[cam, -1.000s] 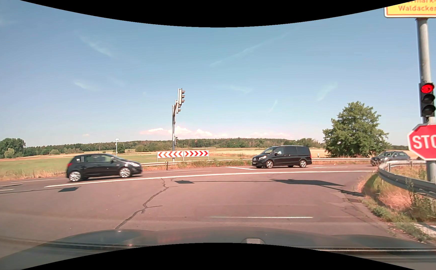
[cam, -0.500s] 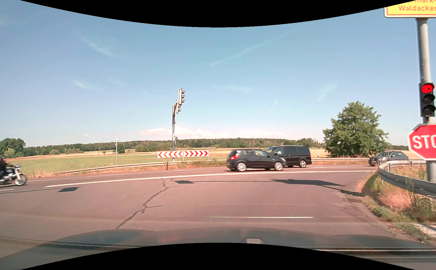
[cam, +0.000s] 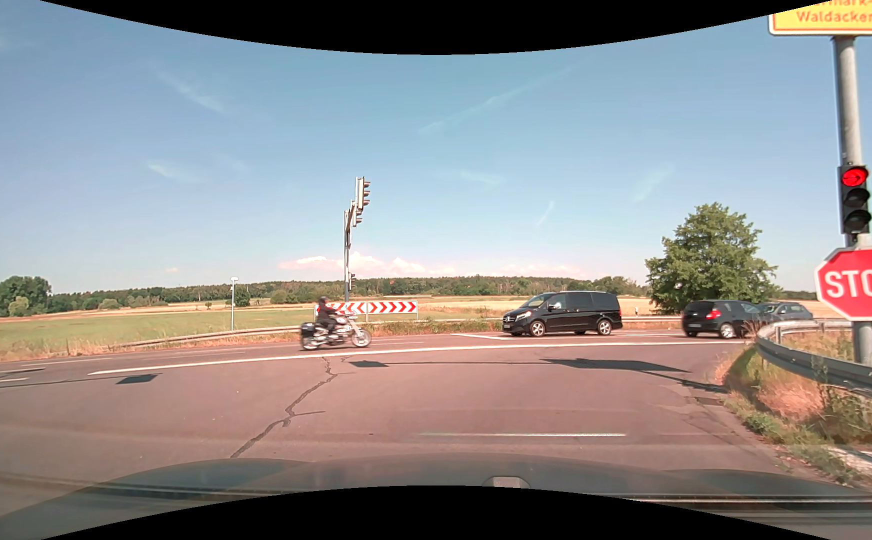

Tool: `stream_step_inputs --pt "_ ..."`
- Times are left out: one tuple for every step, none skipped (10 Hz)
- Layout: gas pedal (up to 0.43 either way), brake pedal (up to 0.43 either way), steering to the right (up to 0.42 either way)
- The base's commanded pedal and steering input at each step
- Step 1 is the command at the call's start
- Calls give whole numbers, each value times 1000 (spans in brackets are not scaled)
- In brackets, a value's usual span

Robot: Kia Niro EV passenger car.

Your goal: Follow the waypoints while adhering to traffic rules and regulations

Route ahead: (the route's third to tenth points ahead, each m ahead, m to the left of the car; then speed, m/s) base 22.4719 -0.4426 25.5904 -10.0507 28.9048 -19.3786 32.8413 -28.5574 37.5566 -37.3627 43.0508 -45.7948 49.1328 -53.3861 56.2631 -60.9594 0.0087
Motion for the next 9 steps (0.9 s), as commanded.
stream_step_inputs --pt "0 189 11" --pt "0 183 11" --pt "0 171 11" --pt "0 171 11" --pt "0 171 11" --pt "0 171 11" --pt "0 171 11" --pt "0 171 11" --pt "0 171 11"
